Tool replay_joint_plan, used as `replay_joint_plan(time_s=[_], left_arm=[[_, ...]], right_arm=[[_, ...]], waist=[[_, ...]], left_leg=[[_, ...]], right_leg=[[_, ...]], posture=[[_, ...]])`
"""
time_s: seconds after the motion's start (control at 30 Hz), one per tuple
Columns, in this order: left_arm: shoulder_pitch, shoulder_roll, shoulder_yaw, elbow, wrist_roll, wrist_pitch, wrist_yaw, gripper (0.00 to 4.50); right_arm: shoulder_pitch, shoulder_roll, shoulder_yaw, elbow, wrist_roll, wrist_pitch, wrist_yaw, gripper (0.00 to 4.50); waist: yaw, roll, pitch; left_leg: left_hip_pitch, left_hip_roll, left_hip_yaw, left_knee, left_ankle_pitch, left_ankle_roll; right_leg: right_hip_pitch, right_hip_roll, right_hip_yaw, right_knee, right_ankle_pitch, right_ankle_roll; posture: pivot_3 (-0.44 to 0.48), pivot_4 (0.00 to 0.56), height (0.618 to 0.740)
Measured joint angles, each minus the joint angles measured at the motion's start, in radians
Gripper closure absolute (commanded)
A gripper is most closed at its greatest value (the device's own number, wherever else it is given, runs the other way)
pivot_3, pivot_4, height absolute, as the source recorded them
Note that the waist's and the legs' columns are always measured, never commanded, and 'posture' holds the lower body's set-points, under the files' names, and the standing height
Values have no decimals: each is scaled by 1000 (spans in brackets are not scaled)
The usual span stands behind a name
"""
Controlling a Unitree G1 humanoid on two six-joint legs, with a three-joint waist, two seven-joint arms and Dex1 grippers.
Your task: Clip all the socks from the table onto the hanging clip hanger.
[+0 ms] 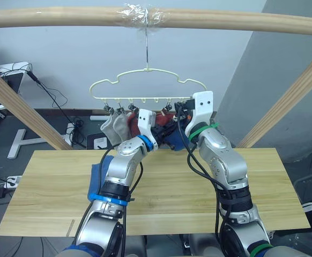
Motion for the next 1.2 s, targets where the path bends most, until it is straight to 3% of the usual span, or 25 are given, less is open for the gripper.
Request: replay_joint_plan(time_s=[0.7, 0.8, 1.07, 1.13, 1.2], left_arm=[[-35, 6, -30, 32, 59, -37, -1, 4435], [-35, 14, -31, 32, 62, -43, -5, 4500], [-42, 13, -28, 30, 62, -67, -13, 4500], [-42, 12, -27, 30, 63, -68, -7, 4500], [-42, 12, -26, 30, 63, -69, 1, 3968]], right_arm=[[10, -55, 49, -15, -26, -16, 21, 4500], [18, -66, 70, -17, -46, -43, 21, 3628], [37, -59, 65, -11, -43, -26, 14, 653], [37, -54, 57, -11, -35, -16, 15, 653], [37, -46, 53, -11, -31, -4, 18, 603]], waist=[[-1, 0, 0], [-1, 0, 0], [0, 0, 0], [0, 0, 0], [0, 0, 0]], left_leg=[[0, 0, 0, 0, 0, 0], [0, 0, 0, 0, 0, 0], [0, 0, 0, 0, 0, 0], [0, 0, 0, 0, 0, 0], [0, 0, 0, 0, 0, 0]], right_leg=[[0, 0, 0, 0, 0, 0], [0, 0, 0, 0, 0, 0], [0, 0, 0, 0, 0, 0], [0, 0, 0, 0, 0, 0], [0, 0, 0, 0, 0, 0]], posture=[[-54, 215, 694], [-53, 216, 694], [-53, 216, 694], [-53, 216, 694], [-53, 216, 694]])
